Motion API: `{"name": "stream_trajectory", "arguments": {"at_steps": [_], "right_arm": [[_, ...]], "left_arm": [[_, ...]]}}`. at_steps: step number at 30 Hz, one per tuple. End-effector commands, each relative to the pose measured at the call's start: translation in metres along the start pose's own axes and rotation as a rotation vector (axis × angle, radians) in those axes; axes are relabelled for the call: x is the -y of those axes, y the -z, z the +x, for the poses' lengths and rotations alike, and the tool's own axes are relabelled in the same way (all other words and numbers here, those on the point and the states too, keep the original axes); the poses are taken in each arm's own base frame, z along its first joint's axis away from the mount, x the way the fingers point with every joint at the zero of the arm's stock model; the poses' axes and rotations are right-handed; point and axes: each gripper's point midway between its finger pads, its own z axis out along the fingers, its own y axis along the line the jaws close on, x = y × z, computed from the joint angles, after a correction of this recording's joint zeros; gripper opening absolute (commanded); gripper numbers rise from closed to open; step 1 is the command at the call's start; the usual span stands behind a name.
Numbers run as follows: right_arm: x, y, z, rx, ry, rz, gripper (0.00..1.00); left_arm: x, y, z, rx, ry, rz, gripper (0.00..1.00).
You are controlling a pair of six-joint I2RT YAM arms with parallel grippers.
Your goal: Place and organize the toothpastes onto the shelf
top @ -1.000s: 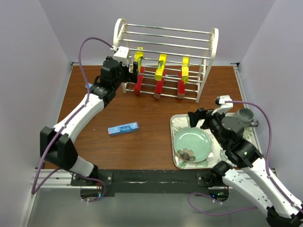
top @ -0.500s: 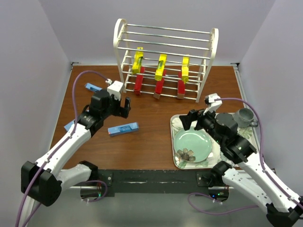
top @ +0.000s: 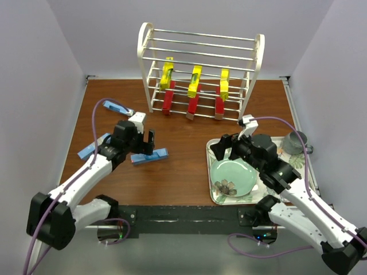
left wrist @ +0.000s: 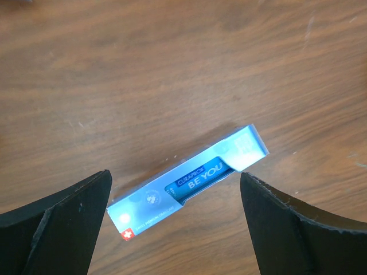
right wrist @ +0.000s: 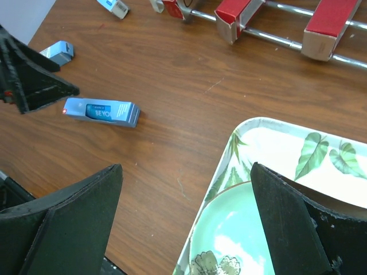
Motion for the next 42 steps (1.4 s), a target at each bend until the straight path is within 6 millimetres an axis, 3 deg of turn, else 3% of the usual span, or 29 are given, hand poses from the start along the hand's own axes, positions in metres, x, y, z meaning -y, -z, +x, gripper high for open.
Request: {"name": "stream_trajectory", "arguments": {"at_steps": [1, 10, 16, 21, 24, 29, 33, 36, 42], "right_arm": [[-0.008, -0.002, -0.007, 0.033, -0.048, -0.029, 0.98], [-0.002, 0.0, 0.0, 0.023, -0.066, -0.003, 0.98], [-0.006, -0.004, 0.002, 0.017, -0.084, -0.023, 0.98], [-0.009, -0.005, 0.001, 0.012, -0.084, -0.034, 0.98], [-0.008, -0.005, 0.002, 0.01, -0.09, -0.03, 0.98], [-0.007, -0.006, 0.003, 0.013, -0.104, -0.028, 0.98], [-0.008, -0.008, 0.003, 0.011, -0.113, -0.031, 0.98], [-0.009, -0.009, 0.004, 0.007, -0.115, -0.036, 0.98], [-0.01, -0.01, 0.005, 0.007, -0.121, -0.037, 0.98]], "left_arm": [[-0.004, -0.014, 0.005, -0.051, 0.066, 0.023, 1.0], [-0.007, -0.028, 0.033, -0.148, 0.141, 0.079, 1.0], [0.004, -0.035, 0.056, -0.227, 0.135, 0.155, 1.0], [0.01, -0.032, 0.062, -0.265, 0.151, 0.184, 1.0], [0.026, -0.023, 0.061, -0.267, 0.198, 0.252, 1.0], [0.077, -0.012, 0.074, -0.3, 0.129, 0.344, 1.0], [0.102, -0.006, 0.075, -0.301, 0.177, 0.386, 1.0], [0.11, -0.004, 0.072, -0.277, 0.166, 0.37, 1.0], [0.101, 0.002, 0.075, -0.18, 0.121, 0.2, 0.98]]}}
